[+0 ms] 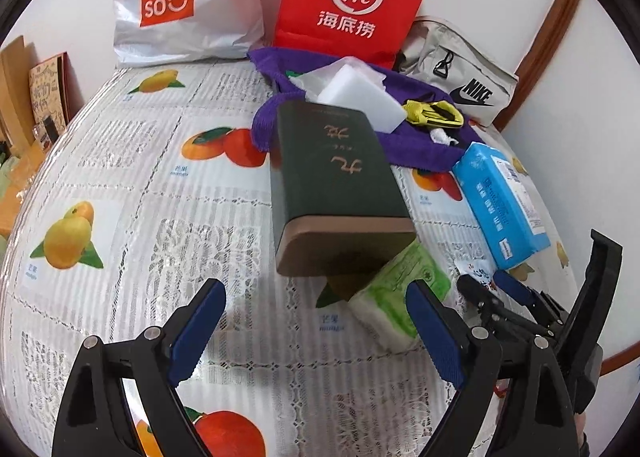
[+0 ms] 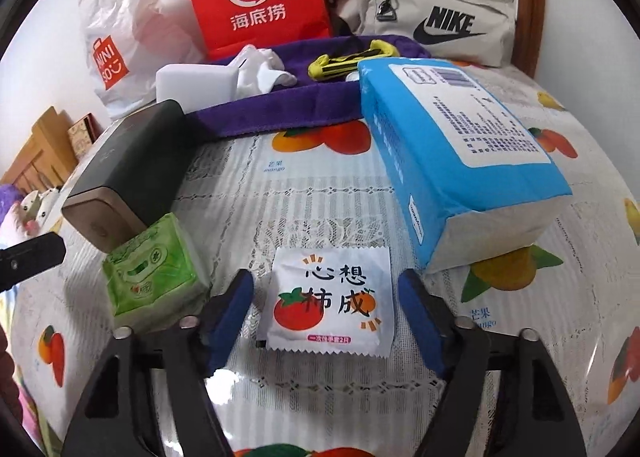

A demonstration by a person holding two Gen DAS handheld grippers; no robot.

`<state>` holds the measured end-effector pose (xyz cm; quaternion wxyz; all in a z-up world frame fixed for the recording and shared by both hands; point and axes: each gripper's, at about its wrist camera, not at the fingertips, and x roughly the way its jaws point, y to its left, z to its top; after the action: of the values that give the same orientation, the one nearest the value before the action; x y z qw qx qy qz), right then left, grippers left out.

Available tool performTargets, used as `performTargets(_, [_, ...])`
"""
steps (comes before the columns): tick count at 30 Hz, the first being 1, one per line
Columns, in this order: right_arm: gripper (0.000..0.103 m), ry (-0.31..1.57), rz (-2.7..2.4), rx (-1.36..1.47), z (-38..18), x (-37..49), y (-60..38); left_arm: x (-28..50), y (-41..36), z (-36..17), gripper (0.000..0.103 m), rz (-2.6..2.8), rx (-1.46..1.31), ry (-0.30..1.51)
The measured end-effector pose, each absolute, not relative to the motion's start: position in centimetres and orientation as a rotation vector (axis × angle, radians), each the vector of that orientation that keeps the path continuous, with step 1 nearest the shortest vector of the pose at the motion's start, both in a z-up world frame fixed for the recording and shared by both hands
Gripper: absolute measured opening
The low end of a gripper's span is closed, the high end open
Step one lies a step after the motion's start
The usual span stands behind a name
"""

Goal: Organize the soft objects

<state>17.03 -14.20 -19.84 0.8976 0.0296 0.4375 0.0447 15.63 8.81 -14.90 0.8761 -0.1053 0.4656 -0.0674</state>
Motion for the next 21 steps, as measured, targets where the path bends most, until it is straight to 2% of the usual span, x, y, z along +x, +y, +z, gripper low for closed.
performTargets(6, [0.048,0.899,0.096,0.025,-19.8,16.8,-14.5,15.3,8.5,-15.1,0.091,-0.147,-0.227,0.98])
performTargets(12, [0.044,0.888,0.168,0.035,-19.7,15.7,-15.1,14.7,7.0,-15.1,0.091,-0.174,-0.209,0.981])
performTargets(21, [0.043,0.883,0.248,0.036,-19.4,13.1,-17.3,15.2,4.4,-16.2,0.091,-0.218,-0.155,0.994])
